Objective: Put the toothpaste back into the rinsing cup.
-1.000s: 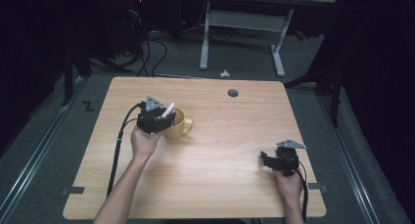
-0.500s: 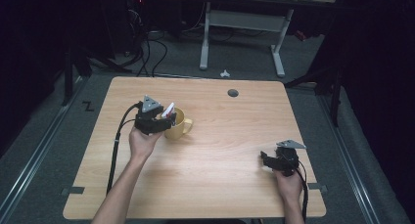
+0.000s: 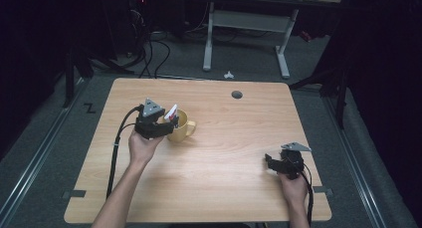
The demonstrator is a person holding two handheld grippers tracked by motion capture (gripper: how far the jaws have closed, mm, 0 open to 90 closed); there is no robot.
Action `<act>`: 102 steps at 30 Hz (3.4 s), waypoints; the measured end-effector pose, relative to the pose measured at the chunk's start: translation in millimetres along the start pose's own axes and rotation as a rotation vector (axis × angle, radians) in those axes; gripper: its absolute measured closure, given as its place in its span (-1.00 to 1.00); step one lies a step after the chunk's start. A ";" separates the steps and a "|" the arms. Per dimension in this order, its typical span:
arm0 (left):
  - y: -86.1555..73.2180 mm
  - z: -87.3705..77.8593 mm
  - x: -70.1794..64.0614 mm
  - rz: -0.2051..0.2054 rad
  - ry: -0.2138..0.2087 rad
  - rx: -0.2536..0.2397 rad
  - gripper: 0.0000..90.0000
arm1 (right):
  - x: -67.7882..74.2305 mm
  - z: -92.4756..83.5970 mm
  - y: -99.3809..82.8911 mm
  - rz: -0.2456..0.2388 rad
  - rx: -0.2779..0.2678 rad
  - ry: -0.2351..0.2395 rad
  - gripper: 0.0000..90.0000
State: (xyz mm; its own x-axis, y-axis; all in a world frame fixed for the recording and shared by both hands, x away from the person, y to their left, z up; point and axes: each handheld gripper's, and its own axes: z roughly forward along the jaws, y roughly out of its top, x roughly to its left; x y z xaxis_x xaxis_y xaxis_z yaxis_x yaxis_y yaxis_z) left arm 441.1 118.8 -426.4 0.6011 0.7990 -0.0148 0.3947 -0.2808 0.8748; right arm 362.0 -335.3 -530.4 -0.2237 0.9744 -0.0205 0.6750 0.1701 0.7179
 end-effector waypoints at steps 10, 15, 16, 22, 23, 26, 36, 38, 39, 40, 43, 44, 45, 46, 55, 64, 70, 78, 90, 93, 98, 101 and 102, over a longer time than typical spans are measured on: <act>-2.9 -7.6 1.5 -0.006 -0.001 -0.014 -0.13 | 0.0 0.0 0.0 0.000 0.000 0.000 -0.44; -5.7 -12.9 2.8 -0.014 0.000 -0.024 -0.13 | 0.0 0.0 0.0 -0.001 0.000 0.000 -0.44; -6.2 -14.0 2.6 -0.016 -0.001 -0.025 -0.13 | 0.0 0.0 0.0 -0.001 0.000 0.000 -0.44; -8.4 -18.4 0.2 -0.019 -0.005 -0.026 -0.13 | 0.0 0.0 0.0 -0.001 0.000 -0.001 -0.44; -8.4 -18.4 0.2 -0.019 -0.005 -0.026 -0.14 | 0.0 0.0 0.0 0.000 0.000 0.000 -0.44; -8.1 -21.6 -1.3 -0.015 -0.008 -0.032 -0.14 | 0.1 0.0 0.0 0.000 0.000 0.000 -0.44; -12.1 -33.9 2.4 -0.041 -0.009 -0.063 -0.14 | 0.1 0.0 0.0 0.000 0.000 0.000 -0.44; -12.9 -36.5 3.0 -0.042 -0.007 -0.068 -0.14 | 0.0 0.0 0.0 0.000 0.000 0.000 -0.44; -13.3 -37.6 3.4 -0.043 -0.006 -0.069 -0.14 | 0.1 0.0 0.0 0.000 0.000 -0.001 -0.44; -13.6 -38.6 4.0 -0.044 -0.005 -0.071 -0.14 | 0.1 0.0 0.0 0.000 0.000 0.000 -0.44; -15.1 -41.1 6.6 -0.055 -0.003 -0.077 -0.14 | 0.0 0.0 0.0 0.000 0.000 0.000 -0.44; -15.6 -41.8 7.4 -0.061 -0.004 -0.078 -0.14 | 0.1 0.0 0.0 0.001 0.000 0.000 -0.44; -16.2 -42.5 8.2 -0.063 -0.003 -0.081 -0.14 | 0.0 0.0 0.0 0.000 0.000 0.000 -0.44; -16.6 -43.4 8.8 -0.066 -0.002 -0.080 -0.14 | 0.1 0.0 0.0 0.000 0.000 0.000 -0.44; -16.3 -50.1 10.6 -0.071 0.002 -0.090 -0.13 | 0.0 0.0 0.0 -0.001 0.000 -0.001 -0.44; -17.1 -57.6 14.7 -0.074 0.017 -0.097 -0.13 | 0.1 0.0 0.0 0.001 0.000 -0.001 -0.44; -17.5 -63.1 15.7 -0.069 0.026 -0.109 -0.13 | 0.1 0.0 0.0 0.000 0.000 -0.001 -0.44; -18.1 -69.5 18.5 -0.072 0.035 -0.116 -0.13 | 0.0 0.0 0.0 0.000 0.000 0.000 -0.44; -19.6 -77.4 21.2 -0.072 0.054 -0.119 -0.13 | 0.1 0.0 0.0 0.000 0.000 0.000 -0.44; -20.9 -80.4 22.2 -0.073 0.061 -0.124 -0.14 | 0.0 0.0 0.0 -0.001 0.000 -0.001 -0.44; -24.5 -85.5 25.1 -0.082 0.068 -0.128 -0.14 | 0.0 0.0 0.0 0.000 0.000 -0.001 -0.44; -26.7 -87.5 26.6 -0.097 0.063 -0.134 -0.14 | 0.1 0.0 0.0 0.000 0.000 0.000 -0.44; -27.5 -88.0 27.2 -0.104 0.057 -0.136 -0.14 | 0.1 0.0 0.0 0.000 0.000 -0.001 -0.44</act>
State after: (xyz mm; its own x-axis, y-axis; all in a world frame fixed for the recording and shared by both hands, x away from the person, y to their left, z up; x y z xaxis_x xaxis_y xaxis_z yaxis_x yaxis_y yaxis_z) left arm 385.4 195.1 -408.2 0.5199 0.8501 -0.0845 0.3531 -0.1237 0.9274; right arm 362.0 -335.2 -530.4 -0.2229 0.9746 -0.0213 0.6753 0.1701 0.7177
